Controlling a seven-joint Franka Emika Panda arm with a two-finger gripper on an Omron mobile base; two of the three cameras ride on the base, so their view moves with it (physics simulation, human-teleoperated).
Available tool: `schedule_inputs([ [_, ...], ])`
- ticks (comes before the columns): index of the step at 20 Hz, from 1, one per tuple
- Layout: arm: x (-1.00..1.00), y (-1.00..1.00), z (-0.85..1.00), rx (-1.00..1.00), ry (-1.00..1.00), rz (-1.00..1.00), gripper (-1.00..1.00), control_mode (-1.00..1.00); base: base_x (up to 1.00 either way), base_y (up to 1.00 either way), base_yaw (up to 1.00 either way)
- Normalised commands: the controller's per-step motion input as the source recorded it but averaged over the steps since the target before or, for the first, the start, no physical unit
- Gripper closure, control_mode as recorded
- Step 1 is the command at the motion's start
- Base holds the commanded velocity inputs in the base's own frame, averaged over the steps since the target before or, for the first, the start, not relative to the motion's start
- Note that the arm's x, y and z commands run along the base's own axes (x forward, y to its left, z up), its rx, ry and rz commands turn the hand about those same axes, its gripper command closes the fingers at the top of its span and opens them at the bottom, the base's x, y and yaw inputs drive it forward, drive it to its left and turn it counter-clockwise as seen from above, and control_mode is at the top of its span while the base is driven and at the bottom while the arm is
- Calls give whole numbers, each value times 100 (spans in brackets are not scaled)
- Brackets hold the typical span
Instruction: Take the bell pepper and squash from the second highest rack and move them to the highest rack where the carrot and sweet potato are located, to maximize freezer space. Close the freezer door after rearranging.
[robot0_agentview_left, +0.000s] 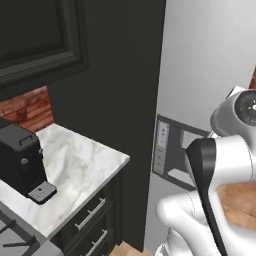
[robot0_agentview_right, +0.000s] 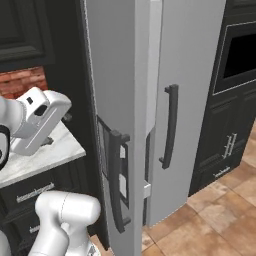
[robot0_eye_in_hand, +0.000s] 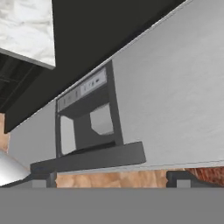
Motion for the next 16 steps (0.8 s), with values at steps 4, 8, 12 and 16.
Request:
schedule_inputs([
  [4, 0, 0, 0, 0, 0, 0, -100, 100, 50, -12, -4],
  [8, 0, 0, 0, 0, 0, 0, -100, 100, 49, -14, 0],
  [12, 7, 0, 0, 3, -2, 0, -100, -100, 22, -1, 0],
  [16, 55, -5, 0, 24, -11, 0, -100, -100, 0, 0, 0],
])
